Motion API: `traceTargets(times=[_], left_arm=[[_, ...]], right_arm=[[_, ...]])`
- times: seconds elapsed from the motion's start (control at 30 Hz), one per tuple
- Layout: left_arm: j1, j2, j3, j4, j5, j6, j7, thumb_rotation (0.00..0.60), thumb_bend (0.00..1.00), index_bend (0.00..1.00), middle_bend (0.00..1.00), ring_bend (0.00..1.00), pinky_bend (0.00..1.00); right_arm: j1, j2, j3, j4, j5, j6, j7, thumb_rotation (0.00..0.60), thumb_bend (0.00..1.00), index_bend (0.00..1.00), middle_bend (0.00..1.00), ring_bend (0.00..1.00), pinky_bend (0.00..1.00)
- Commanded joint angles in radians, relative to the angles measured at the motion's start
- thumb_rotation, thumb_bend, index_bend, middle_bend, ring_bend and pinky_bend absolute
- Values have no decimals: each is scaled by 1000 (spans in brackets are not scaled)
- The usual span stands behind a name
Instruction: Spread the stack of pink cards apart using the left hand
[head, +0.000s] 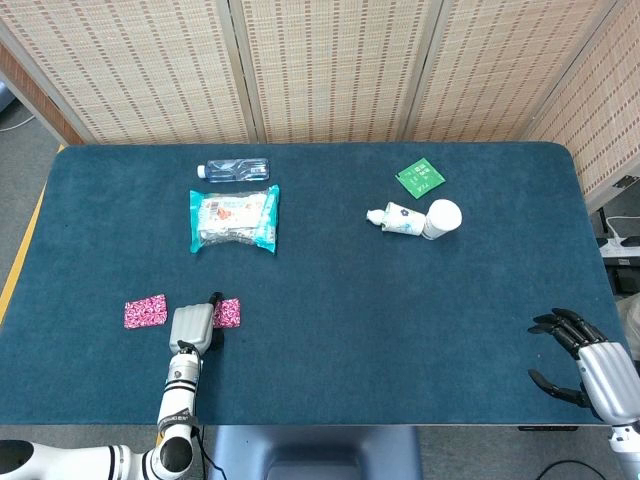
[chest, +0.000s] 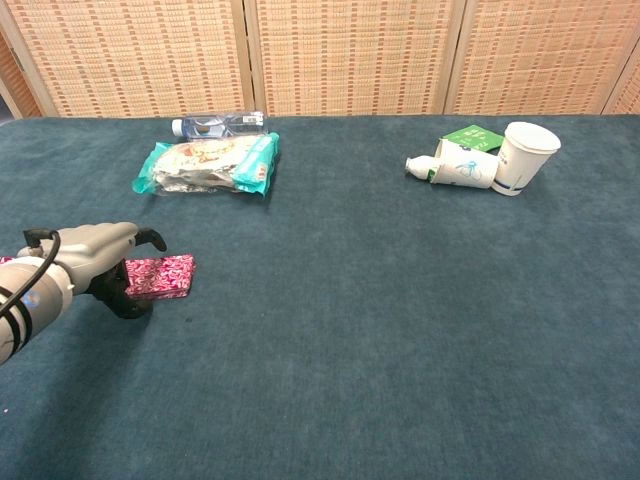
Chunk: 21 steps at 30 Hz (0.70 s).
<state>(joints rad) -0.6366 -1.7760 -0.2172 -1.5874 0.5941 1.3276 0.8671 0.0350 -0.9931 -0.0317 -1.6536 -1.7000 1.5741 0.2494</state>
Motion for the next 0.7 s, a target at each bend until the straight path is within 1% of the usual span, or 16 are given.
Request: traceTargets(times=[0.03, 0.2, 0.47, 0.7], left_arm=[[-2, -9, -1, 14, -3, 13, 7, 600, 350, 157, 1000, 1000, 1000], [0, -15, -2, 19, -6, 22, 9, 600, 351, 173, 1000, 1000, 1000], [3, -31, -4, 38, -4, 36, 11, 600, 350, 237, 1000, 1000, 1000], [4, -40, -8, 50, -3, 43, 18, 600, 352, 239, 1000, 1000, 1000]], right_arm=[[0, 0, 0, -1, 0, 0, -1, 600, 126, 350, 254, 156, 320], [1, -1, 0, -2, 1, -2, -4, 600, 126, 350, 254, 156, 320], [1, -1, 0, -4, 0, -2, -5, 600, 126, 350, 254, 156, 320], [2, -1, 1, -5, 2, -2, -6, 600, 126, 350, 254, 156, 320]])
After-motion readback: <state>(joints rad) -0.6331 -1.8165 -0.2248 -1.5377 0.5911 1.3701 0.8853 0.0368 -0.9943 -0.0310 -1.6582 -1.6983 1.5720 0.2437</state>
